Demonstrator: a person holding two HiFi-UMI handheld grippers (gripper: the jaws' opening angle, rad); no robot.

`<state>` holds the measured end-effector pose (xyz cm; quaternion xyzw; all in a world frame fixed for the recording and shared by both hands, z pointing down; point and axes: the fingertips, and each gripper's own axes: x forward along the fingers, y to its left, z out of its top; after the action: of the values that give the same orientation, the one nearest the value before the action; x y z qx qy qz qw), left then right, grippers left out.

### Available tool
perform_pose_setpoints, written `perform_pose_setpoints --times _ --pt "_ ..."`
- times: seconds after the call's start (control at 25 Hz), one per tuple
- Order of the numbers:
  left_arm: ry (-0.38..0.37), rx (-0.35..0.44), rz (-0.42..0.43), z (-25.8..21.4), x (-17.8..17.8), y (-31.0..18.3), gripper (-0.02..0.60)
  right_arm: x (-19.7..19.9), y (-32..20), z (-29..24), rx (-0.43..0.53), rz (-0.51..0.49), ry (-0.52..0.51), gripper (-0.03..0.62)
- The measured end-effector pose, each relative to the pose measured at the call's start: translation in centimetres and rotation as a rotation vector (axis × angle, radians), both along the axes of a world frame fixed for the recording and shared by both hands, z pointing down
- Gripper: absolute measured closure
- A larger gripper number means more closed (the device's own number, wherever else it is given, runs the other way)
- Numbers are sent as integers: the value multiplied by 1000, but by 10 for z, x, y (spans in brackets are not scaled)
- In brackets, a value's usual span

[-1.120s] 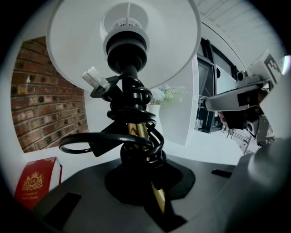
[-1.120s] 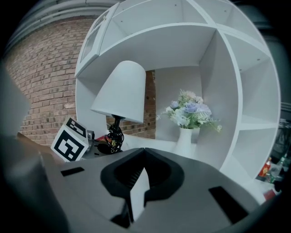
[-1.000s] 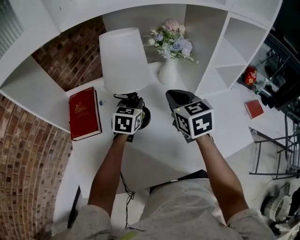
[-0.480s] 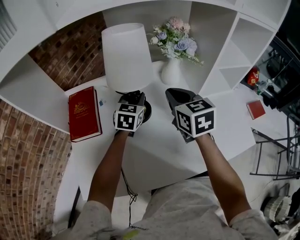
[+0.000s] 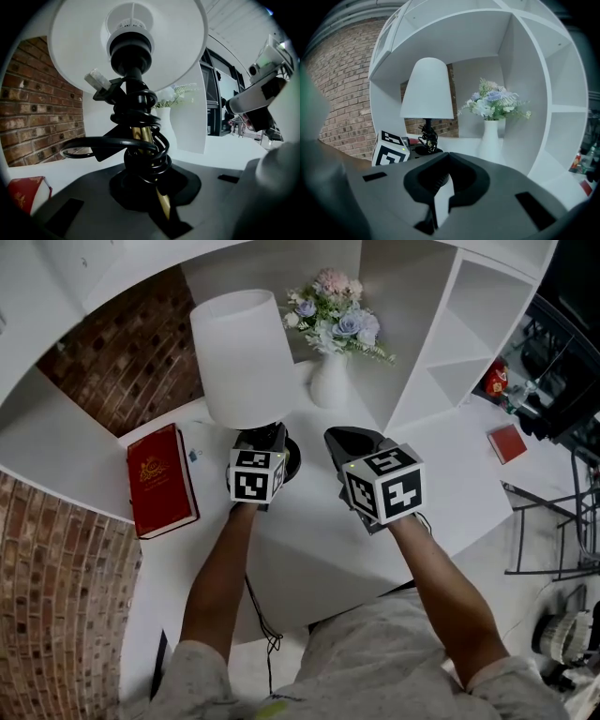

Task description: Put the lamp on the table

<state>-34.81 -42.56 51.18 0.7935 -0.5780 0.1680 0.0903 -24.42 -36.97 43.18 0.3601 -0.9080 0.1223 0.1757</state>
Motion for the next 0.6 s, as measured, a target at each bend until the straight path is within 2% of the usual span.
perform_pose_setpoints --times 0.32,0.6 --pt "-14 49 -2 -4 -4 -11 535 7 5 14 -43 21 -10 589" --pt "-40 100 -16 -1 -3 -22 535 18 2 18 -40 43 -5 589"
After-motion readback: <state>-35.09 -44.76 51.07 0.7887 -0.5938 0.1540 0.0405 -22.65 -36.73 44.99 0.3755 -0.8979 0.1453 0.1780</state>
